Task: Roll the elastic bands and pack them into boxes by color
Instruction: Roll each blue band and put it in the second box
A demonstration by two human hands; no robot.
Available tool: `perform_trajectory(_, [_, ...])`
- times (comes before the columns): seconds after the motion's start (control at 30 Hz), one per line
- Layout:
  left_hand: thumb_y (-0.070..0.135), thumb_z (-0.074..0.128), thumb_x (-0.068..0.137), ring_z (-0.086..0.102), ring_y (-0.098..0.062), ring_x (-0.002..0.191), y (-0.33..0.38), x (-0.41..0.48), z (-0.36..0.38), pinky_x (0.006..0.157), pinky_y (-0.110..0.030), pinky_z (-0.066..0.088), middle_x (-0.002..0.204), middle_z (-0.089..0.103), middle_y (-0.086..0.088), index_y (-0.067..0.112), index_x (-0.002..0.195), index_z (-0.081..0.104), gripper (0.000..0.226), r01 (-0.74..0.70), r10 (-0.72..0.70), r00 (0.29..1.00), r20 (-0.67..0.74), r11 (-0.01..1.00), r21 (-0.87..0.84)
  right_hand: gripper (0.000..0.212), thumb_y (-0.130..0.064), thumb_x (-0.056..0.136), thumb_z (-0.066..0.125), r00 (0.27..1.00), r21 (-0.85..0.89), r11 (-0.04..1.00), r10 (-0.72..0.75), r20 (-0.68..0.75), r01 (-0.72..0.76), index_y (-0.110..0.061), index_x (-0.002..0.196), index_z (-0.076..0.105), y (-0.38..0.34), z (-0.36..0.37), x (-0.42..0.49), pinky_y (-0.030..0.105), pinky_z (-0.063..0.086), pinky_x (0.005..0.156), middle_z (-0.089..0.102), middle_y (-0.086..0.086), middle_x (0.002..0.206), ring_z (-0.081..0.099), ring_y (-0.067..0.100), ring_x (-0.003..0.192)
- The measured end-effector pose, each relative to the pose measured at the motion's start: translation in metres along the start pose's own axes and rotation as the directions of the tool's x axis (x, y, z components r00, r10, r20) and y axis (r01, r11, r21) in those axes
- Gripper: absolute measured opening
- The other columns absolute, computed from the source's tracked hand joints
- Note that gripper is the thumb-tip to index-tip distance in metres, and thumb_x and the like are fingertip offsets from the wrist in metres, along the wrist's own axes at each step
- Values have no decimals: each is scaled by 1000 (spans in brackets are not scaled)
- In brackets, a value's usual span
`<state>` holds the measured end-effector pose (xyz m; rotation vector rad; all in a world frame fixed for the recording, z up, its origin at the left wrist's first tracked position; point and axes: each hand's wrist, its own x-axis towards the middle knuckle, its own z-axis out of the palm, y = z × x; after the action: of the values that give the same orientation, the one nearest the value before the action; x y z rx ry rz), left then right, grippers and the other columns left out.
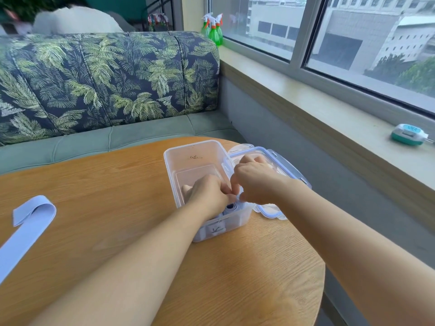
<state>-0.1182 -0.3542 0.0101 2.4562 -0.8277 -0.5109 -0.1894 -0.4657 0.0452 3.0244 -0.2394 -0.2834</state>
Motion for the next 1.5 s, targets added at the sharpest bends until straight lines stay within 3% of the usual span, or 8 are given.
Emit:
perform_trajectory(0.2, [61,62,82,56,-12,99,7,6,-3,96,-35,23,86,70,15,36,89,75,29,88,-90,996,21,992,87,18,-25,92,64,1000,59,998,15,-6,-14,-30,108,70,2,7,0,40,30,96,68,-4,101,36,20,119])
perform_trajectory(0.43, [64,58,81,58,-18,97,14,13,0,88,-38,16,83,69,8,28,84,75,40,143,-147,989,17,980,137,15,-24,90,66,1000,130,991,20,-21,-18,-32,102,70,6,8,-1,38,29,97,63,-11,95,37,18,119])
perform_trajectory(0.77, [48,70,78,52,-17,85,13,11,-3,92,-40,24,83,69,10,26,83,75,23,157,-159,986,50,987,47,40,0,88,57,998,202,979,43,-41,-34,-34,108,70,8,5,-3,34,30,90,69,-18,101,42,13,108])
perform_trajectory(0.93, [50,66,83,57,-20,97,13,6,-12,88,-38,27,94,71,8,26,93,76,27,142,-142,989,38,990,10,46,4,86,53,997,230,972,54,-51,-41,-32,108,70,9,3,-4,32,31,88,70,-18,102,45,14,111])
perform_trajectory(1.13, [33,62,89,57,-18,99,12,0,-28,103,-37,31,90,69,13,29,72,68,19,93,-94,994,-56,996,-16,47,6,83,48,991,348,934,111,-69,-80,-27,106,72,9,-6,-4,34,45,96,71,-12,105,60,14,108])
perform_trajectory(1.23, [37,62,90,60,-15,103,8,-6,-37,99,-33,32,98,71,13,31,71,64,20,37,-43,994,-96,997,-63,46,8,83,45,981,481,872,162,-103,-94,-20,106,73,4,-13,-5,39,53,91,73,-3,104,65,18,102])
perform_trajectory(1.37, [40,59,92,58,-13,105,-1,-25,-54,86,-33,24,101,72,10,35,92,69,11,-3,-7,985,-170,998,-62,37,2,88,48,969,524,850,175,-174,-60,-16,108,73,-16,-24,-8,40,52,89,72,5,105,64,26,102])
perform_trajectory(1.5, [37,61,90,58,-12,104,-14,-51,-76,84,-32,24,99,69,16,35,84,68,9,17,-30,972,-232,998,-55,31,-4,94,49,961,514,856,184,-207,-53,-18,112,71,-42,-37,-15,35,51,88,70,3,112,63,24,104])
